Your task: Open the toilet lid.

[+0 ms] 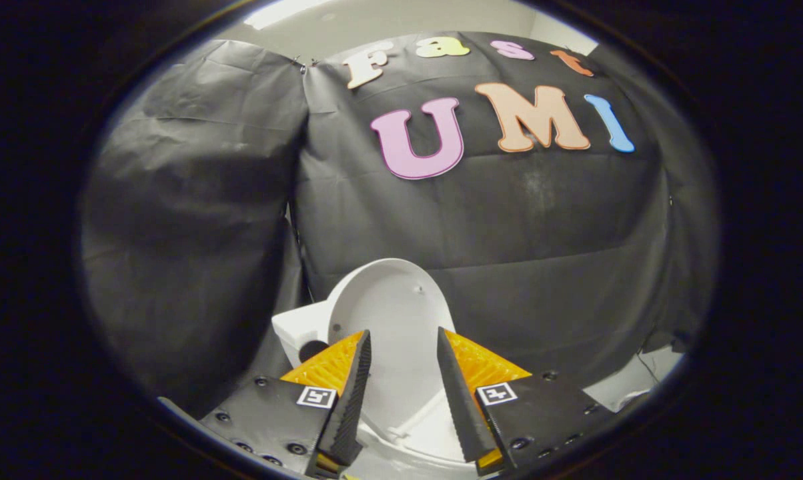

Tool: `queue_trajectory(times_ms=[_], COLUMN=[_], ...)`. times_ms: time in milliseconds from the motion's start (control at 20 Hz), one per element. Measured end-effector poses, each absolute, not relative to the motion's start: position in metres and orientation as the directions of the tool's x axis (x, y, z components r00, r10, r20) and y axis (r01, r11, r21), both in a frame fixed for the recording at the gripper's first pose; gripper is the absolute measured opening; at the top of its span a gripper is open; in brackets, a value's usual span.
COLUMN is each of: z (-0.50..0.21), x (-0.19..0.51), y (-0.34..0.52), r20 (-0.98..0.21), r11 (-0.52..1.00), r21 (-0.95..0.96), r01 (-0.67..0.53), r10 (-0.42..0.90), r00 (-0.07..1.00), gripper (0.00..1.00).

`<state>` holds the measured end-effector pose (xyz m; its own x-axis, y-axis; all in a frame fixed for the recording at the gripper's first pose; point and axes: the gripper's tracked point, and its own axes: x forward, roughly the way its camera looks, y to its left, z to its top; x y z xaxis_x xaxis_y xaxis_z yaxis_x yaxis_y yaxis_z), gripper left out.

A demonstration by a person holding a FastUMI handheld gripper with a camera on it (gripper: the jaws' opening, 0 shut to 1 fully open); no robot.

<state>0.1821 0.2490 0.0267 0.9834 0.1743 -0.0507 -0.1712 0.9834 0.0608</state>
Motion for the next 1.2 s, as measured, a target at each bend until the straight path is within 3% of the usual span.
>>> queue_trajectory(times_ms=[550, 1000, 1200], z=[0.022, -0.002, -0.017], x=[0.136, 0.099, 0.086], y=[0.12, 0.035, 0.025], r20=[-0.048, -0.083, -0.107], r11=[0.994, 0.998, 0.999], r21=[-0.081, -0.052, -0.032], r01=[-0.069, 0.021, -0.01], r10=[0.065, -0.025, 0.006], r00=[0.997, 0.996, 0.994], gripper=[0.62, 0.62, 0.62])
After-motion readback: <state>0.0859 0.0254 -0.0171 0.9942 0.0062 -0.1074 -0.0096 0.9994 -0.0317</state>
